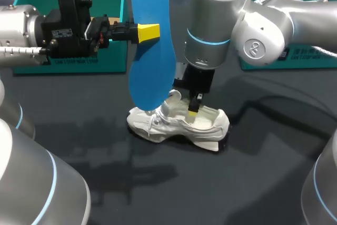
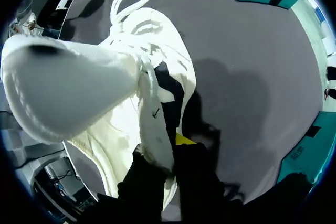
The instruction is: Take the shoe out of the shoebox, open the shoe tongue, remove and reinsert the insole, then place the shoe into the shoebox
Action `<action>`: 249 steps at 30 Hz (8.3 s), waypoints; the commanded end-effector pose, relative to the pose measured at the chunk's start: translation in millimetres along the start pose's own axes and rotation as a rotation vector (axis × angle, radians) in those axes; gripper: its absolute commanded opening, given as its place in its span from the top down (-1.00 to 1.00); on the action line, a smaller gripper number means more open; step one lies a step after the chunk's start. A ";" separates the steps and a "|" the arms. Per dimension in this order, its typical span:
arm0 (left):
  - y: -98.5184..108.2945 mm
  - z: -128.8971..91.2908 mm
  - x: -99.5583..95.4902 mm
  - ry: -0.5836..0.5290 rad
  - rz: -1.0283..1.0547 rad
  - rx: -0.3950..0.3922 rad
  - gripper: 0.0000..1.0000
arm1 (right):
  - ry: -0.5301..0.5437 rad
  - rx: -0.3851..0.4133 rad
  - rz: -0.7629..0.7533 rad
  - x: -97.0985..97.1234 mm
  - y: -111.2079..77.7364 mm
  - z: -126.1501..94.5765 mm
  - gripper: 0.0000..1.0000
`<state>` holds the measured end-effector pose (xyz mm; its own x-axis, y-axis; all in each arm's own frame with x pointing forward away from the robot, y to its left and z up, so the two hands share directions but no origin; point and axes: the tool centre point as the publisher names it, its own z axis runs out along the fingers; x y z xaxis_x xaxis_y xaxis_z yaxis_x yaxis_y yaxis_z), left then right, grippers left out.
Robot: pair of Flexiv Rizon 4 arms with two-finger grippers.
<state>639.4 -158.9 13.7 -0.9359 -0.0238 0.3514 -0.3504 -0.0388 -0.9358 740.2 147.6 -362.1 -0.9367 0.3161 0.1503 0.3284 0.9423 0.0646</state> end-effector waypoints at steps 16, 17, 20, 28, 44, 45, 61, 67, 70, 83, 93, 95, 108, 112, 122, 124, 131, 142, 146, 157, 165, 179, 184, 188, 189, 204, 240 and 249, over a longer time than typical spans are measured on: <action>0.5 1.2 -0.6 0.001 0.000 0.002 1.00 | -0.090 -0.028 0.427 33.7 -21.6 -41.7 1.00; 0.5 1.2 -0.6 0.001 0.000 0.002 1.00 | -0.090 -0.028 0.427 33.7 -21.6 -41.7 1.00; 0.5 1.2 -0.6 0.001 0.000 0.002 1.00 | -0.090 -0.028 0.427 33.7 -21.6 -41.7 1.00; 0.5 1.2 -0.6 0.001 0.000 0.002 1.00 | -0.117 0.007 0.700 40.9 -1.7 -34.4 1.00; 0.5 1.2 -0.6 0.001 0.000 0.002 1.00 | -0.145 0.048 0.987 58.0 8.0 -31.4 1.00; 0.5 1.2 -0.6 0.001 0.000 0.002 1.00 | -0.146 0.054 0.985 56.7 8.8 -31.4 1.00; 0.5 1.2 -0.6 0.001 0.000 0.002 1.00 | -0.099 -0.103 0.973 35.8 -8.1 -12.2 1.00; 0.5 1.2 -0.6 0.001 0.000 0.002 1.00 | -0.074 -0.121 0.996 29.0 -13.2 -3.1 1.00; 0.5 1.2 -0.6 0.001 0.000 0.002 1.00 | -0.063 -0.125 0.983 24.6 -14.6 2.0 1.00; 0.5 1.2 -0.6 0.001 0.000 0.002 1.00 | -0.011 -0.140 0.977 14.7 -18.7 19.4 1.00; 0.5 1.2 -0.6 0.001 0.000 0.002 1.00 | 0.012 -0.157 1.003 18.9 -23.1 21.3 0.80; 0.5 1.2 -0.6 0.001 0.000 0.002 1.00 | 0.016 -0.162 1.011 20.6 -23.7 20.4 0.04; 0.5 1.2 -0.6 0.001 0.000 0.002 1.00 | 0.120 -0.312 1.009 31.3 -39.4 -43.9 -1.00; 0.5 1.2 -0.6 0.001 0.000 0.002 1.00 | 0.120 -0.312 1.009 31.3 -39.4 -43.9 -1.00; 0.5 1.2 -0.6 0.001 0.000 0.002 1.00 | 0.191 -0.368 0.979 30.1 -37.2 -48.4 -1.00; 0.5 1.2 -0.6 0.001 0.000 0.002 1.00 | 0.226 -0.403 0.966 27.4 -38.1 -63.1 -1.00; 0.5 1.2 -0.6 0.001 0.000 0.002 1.00 | 0.300 -0.532 0.890 24.2 -39.5 -108.0 -1.00; 0.6 2.2 -1.3 0.007 0.053 0.004 1.00 | 0.352 -0.545 0.869 20.4 -35.2 -110.3 -1.00; 1.9 5.7 -5.4 0.018 0.267 0.016 1.00 | 0.439 -0.546 0.868 13.0 -32.0 -120.9 -1.00; 23.8 7.0 -18.0 0.134 0.651 0.149 1.00 | 0.688 -0.637 0.756 6.9 -33.0 -141.7 -1.00; 23.8 7.0 -18.0 0.134 0.651 0.149 1.00 | 0.688 -0.637 0.756 6.9 -33.0 -141.7 -1.00; 75.5 19.0 -36.5 0.126 1.339 0.080 1.00 | 0.834 -0.762 0.759 0.1 -27.8 -168.2 -1.00; 75.5 19.0 -36.5 0.126 1.339 0.080 1.00 | 0.834 -0.762 0.759 0.1 -27.8 -168.2 -1.00; 75.5 19.0 -36.5 0.126 1.339 0.080 1.00 | 0.834 -0.762 0.759 0.1 -27.8 -168.2 -1.00; 81.9 21.5 -39.2 0.138 1.387 0.078 1.00 | 0.834 -0.762 0.759 0.1 -27.8 -168.2 -1.00; 124.4 35.7 -66.2 0.100 1.914 0.113 1.00 | 1.021 -0.778 0.812 5.5 -17.9 -191.0 -1.00; 149.1 70.6 -106.1 0.059 1.925 -0.093 1.00 | 0.921 -0.846 0.659 30.6 34.1 -186.9 -1.00; 150.9 77.5 -110.8 0.040 1.965 -0.111 1.00 | 0.965 -0.863 0.653 35.5 43.4 -183.9 -0.61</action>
<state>692.8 -232.4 -161.5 0.0294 0.0725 -0.9969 0.9980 0.0530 0.0333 743.0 174.0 -168.2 -0.2650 0.1369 0.9545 0.9515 0.1976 0.2358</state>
